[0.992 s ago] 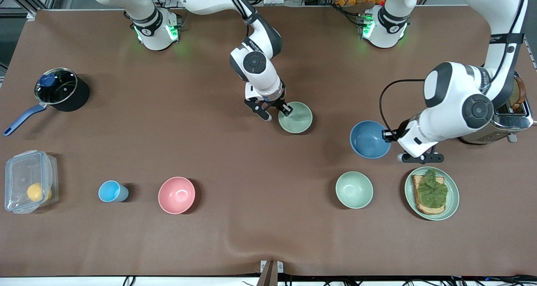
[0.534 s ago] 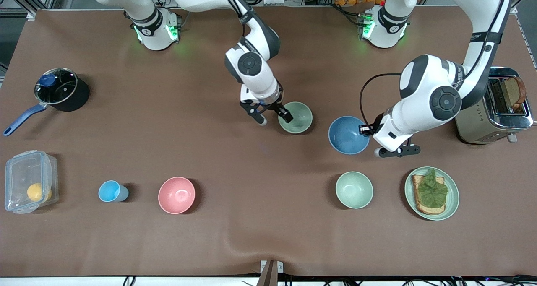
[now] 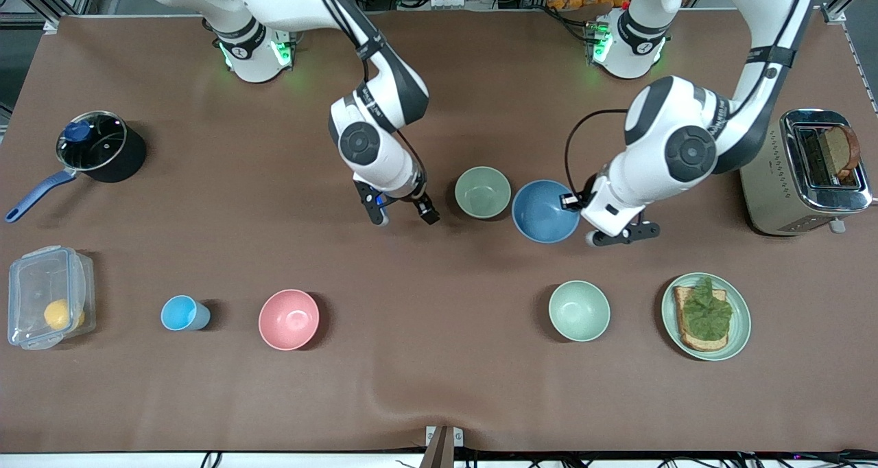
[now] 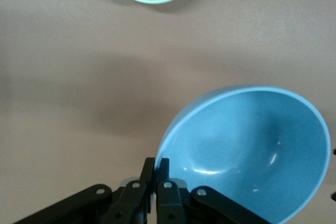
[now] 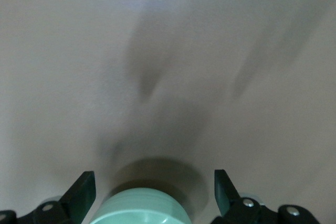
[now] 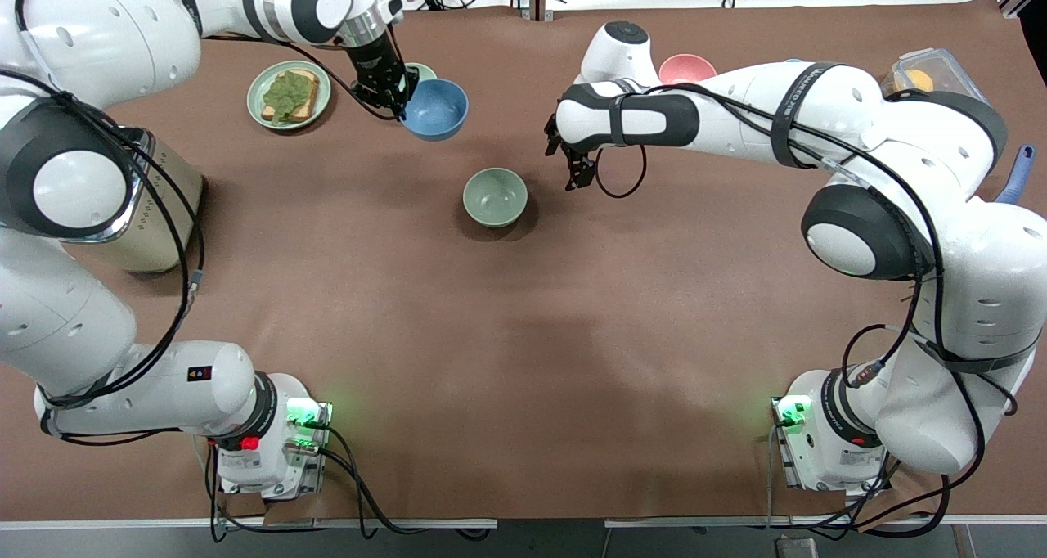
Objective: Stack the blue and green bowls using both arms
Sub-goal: 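Carry the blue bowl over the green bowl with the left gripper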
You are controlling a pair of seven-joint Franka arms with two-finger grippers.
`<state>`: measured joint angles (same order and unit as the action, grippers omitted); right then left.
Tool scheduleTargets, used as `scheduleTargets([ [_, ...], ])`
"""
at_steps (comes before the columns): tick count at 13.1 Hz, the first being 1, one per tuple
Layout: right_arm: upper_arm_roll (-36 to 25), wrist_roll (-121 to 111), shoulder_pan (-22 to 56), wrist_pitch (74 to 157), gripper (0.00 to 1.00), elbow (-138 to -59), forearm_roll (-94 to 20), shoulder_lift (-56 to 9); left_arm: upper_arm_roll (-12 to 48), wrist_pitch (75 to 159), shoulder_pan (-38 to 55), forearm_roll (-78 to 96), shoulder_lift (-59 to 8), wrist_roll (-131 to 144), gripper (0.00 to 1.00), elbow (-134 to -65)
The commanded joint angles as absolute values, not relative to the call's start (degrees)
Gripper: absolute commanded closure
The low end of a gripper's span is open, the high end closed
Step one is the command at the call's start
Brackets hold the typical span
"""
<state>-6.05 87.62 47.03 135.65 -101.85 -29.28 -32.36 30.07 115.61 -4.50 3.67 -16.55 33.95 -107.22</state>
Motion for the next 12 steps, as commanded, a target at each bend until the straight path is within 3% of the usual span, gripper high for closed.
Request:
scheduleTargets([
  [1,-5.4,88.3,47.0,136.8,0.00,-102.0,-34.3,-34.5,32.6,115.1,-5.0,4.0,-14.4,38.6,1.00,-109.6],
  [5,-5.0,87.8,48.2,144.8,0.00,-101.6,-41.2,-38.2,34.3,115.6,-5.0,4.0,-13.4,42.1,1.00,-112.1],
  [12,-4.7,87.0,48.6,145.3,0.00,-101.5,-45.7,-38.6,36.1,120.5,-3.6,4.0,-13.9,46.7,1.00,-116.3],
])
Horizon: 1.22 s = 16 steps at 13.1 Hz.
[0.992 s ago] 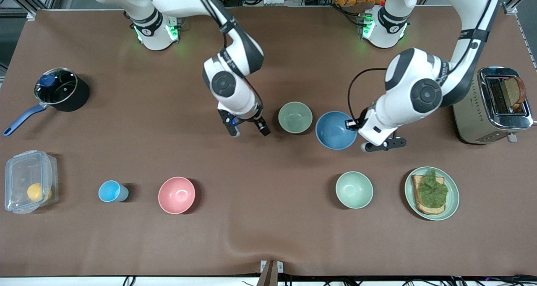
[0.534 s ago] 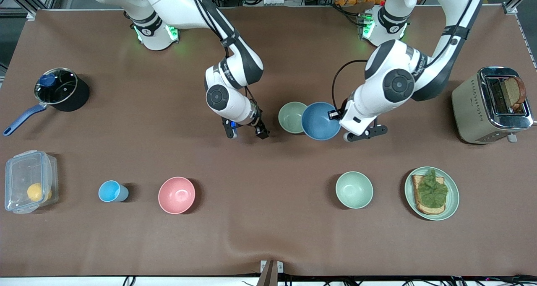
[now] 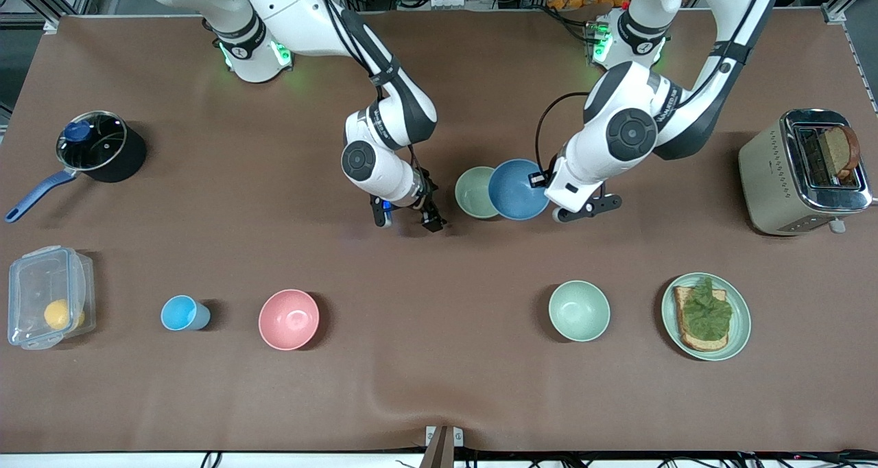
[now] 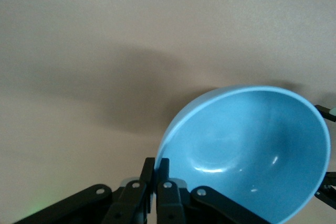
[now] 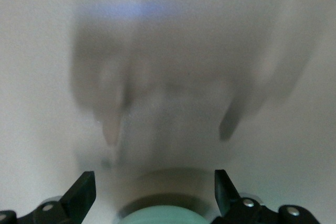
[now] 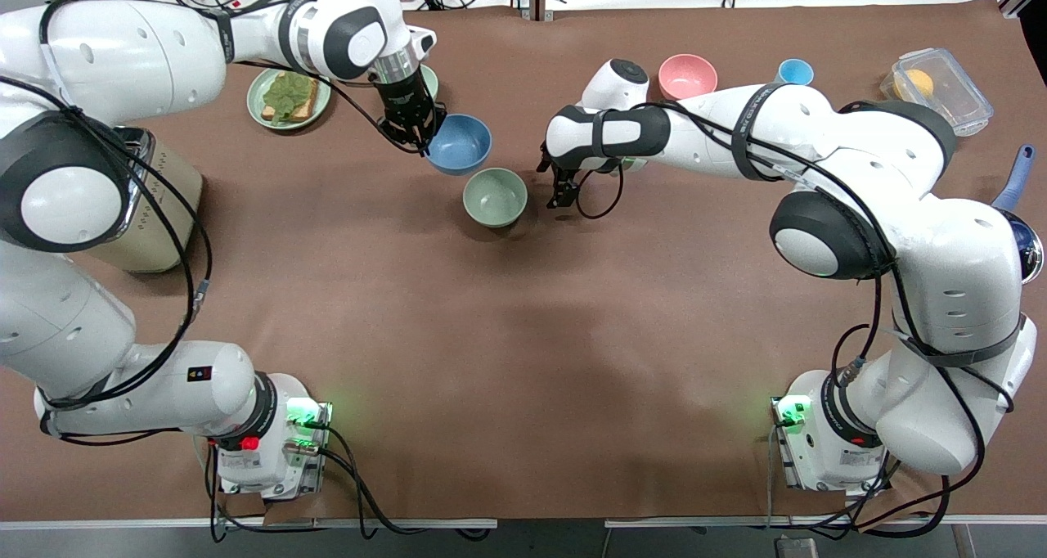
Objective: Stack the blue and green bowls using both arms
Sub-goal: 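Lower the blue bowl into the green bowl with the left gripper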
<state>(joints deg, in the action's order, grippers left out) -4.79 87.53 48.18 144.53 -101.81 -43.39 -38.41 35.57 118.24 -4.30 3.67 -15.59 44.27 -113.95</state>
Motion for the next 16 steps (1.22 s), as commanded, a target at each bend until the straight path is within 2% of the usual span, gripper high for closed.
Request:
scheduleTargets([
  [1,-4.7,87.0,48.6,145.3,0.00,-101.5,-46.0,-38.6,36.1,122.1,-2.6,4.0,-14.1,47.9,1.00,-117.1],
  [3,-4.7,86.8,48.7,145.5,0.00,-101.4,-47.8,-38.8,36.1,125.7,-1.8,4.0,-14.7,48.7,1.00,-119.1],
  [16,-4.7,85.4,48.7,145.8,0.00,-101.5,-48.4,-38.9,36.0,135.5,1.8,2.2,-20.0,52.0,1.00,-121.8],
])
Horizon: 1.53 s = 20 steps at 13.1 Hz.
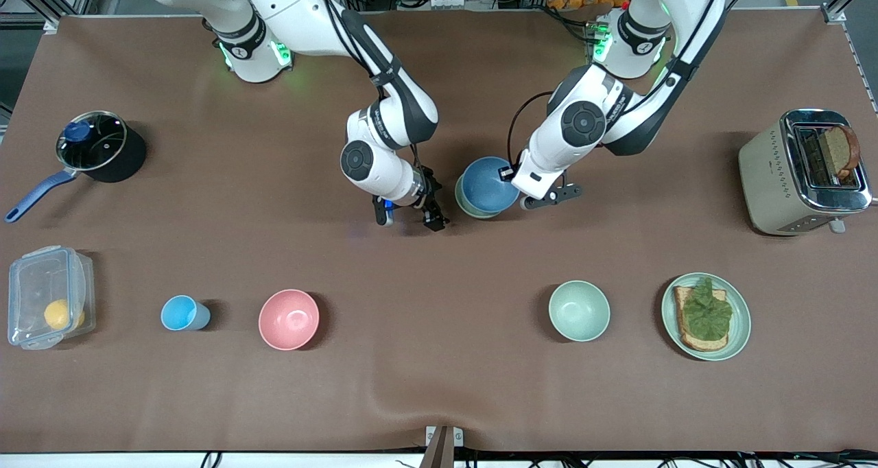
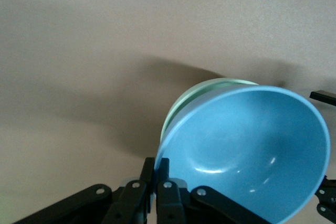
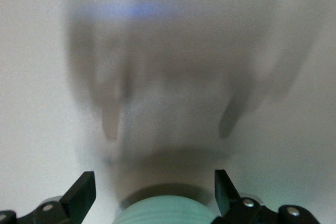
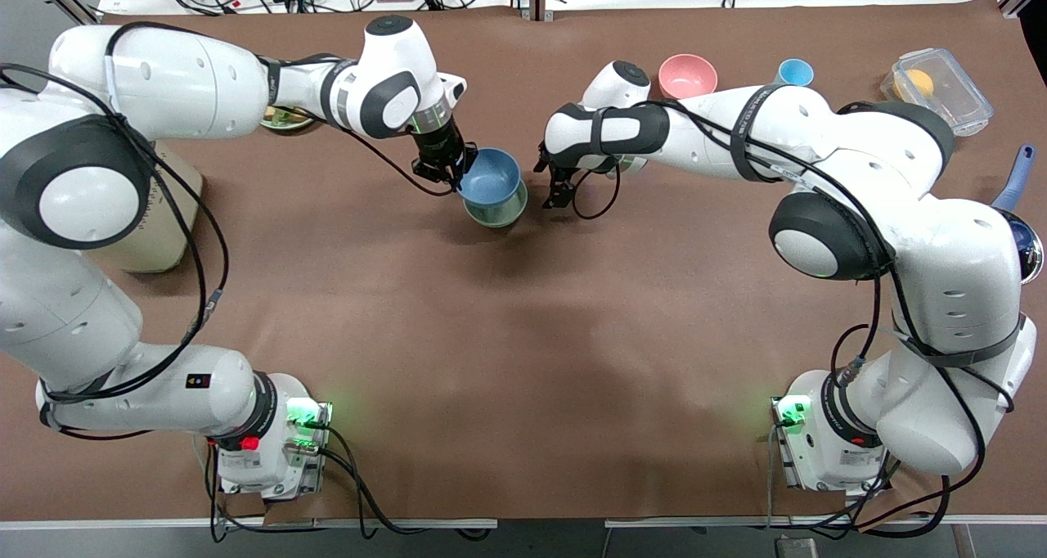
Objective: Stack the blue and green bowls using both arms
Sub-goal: 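Lower the blue bowl into the green bowl with the left gripper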
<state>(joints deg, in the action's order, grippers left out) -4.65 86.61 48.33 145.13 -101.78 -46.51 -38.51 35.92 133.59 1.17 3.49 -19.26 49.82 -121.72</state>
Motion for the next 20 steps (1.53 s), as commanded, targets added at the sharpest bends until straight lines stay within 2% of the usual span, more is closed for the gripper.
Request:
scheduleTargets([
  [1,-4.7,85.3,48.7,145.8,0.00,-101.5,-48.3,-38.9,36.0,135.6,1.8,2.1,-20.7,52.1,1.00,-121.8],
  [18,-4.7,84.0,48.6,144.7,0.00,-101.6,-47.9,-38.3,35.9,139.6,2.9,-2.5,-25.2,56.0,1.00,-122.0],
  [19,-4.7,83.8,48.6,144.4,0.00,-101.6,-47.8,-38.4,35.9,139.6,2.8,-2.5,-25.2,56.0,0.83,-122.0],
  [20,-4.7,83.5,48.5,144.4,0.00,-101.6,-47.8,-38.3,35.8,139.6,2.8,-2.5,-25.3,56.0,0.60,-121.9],
])
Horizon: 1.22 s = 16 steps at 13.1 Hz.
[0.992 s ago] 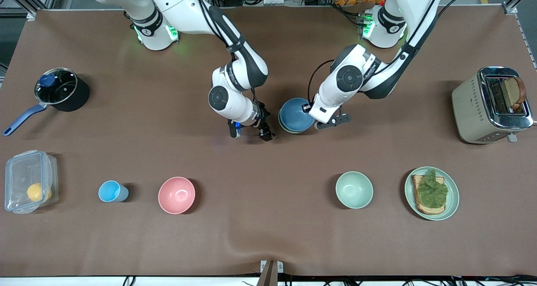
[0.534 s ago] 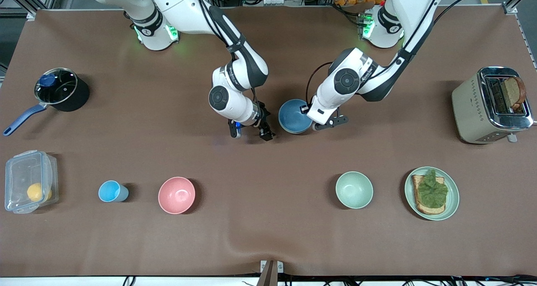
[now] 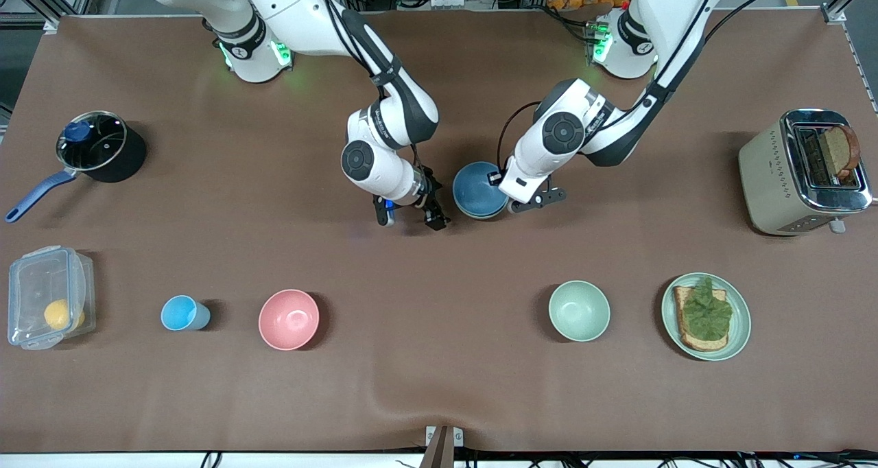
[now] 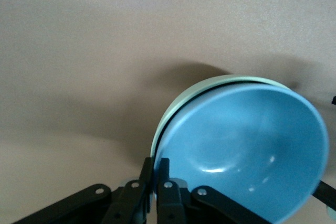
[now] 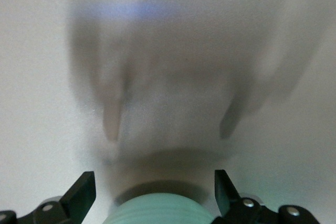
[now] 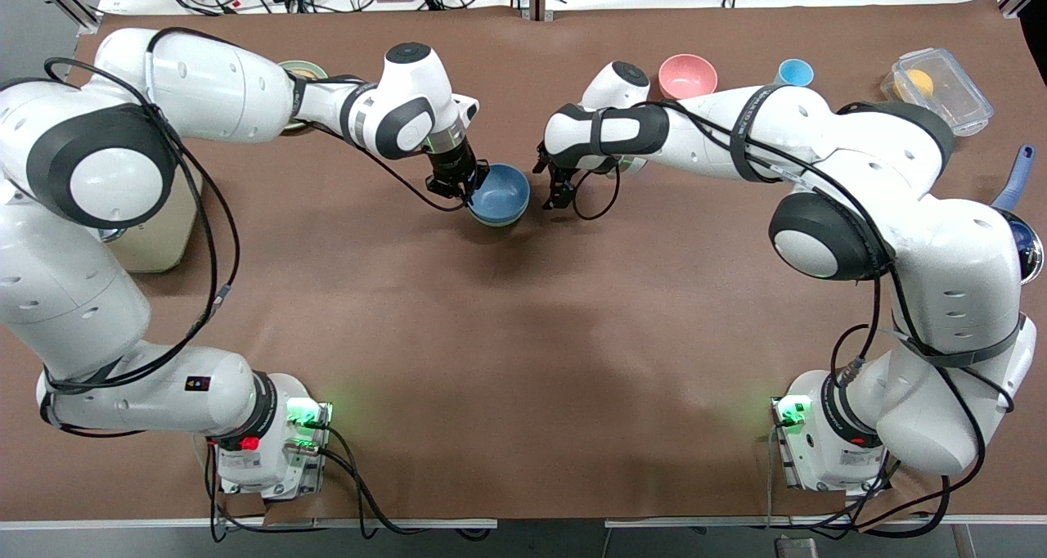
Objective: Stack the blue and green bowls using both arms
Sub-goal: 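Lower the blue bowl into the green bowl with the left gripper, then open the left gripper and lift it off the blue bowl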
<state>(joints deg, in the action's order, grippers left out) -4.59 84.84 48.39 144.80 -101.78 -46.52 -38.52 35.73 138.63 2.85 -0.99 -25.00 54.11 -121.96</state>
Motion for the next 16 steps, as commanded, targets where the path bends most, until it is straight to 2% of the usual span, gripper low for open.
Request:
scheduleTargets([
  [1,-4.7,83.5,48.5,144.4,0.00,-101.7,-47.8,-38.3,35.8,139.6,2.7,-2.5,-25.3,56.1,0.37,-121.8],
  [3,-4.7,83.5,48.5,144.4,0.00,-101.8,-47.8,-38.4,35.8,139.6,2.4,-2.5,-25.2,56.1,0.08,-121.6],
  [4,-4.7,83.5,48.6,144.4,0.00,-101.8,-47.8,-38.4,35.8,139.6,2.4,-2.5,-25.1,56.0,0.00,-121.5],
  [6,-4.7,83.4,48.5,144.4,0.00,-101.8,-47.8,-38.4,35.8,139.0,2.1,-2.5,-23.8,56.2,0.00,-121.1],
  [9,-4.9,83.6,48.4,143.4,0.00,-102.0,-47.5,-37.8,35.7,137.2,1.3,-2.5,-18.3,56.3,0.00,-120.7],
  [13,-9.7,84.0,48.0,128.4,0.00,-102.2,-39.8,-33.8,35.7,122.0,-2.8,-2.5,-15.2,54.4,0.00,-109.8],
  [16,-15.1,83.7,47.6,113.7,0.00,-102.7,-28.7,-30.0,35.4,117.4,-4.0,-6.6,-13.5,54.3,0.00,-105.4],
])
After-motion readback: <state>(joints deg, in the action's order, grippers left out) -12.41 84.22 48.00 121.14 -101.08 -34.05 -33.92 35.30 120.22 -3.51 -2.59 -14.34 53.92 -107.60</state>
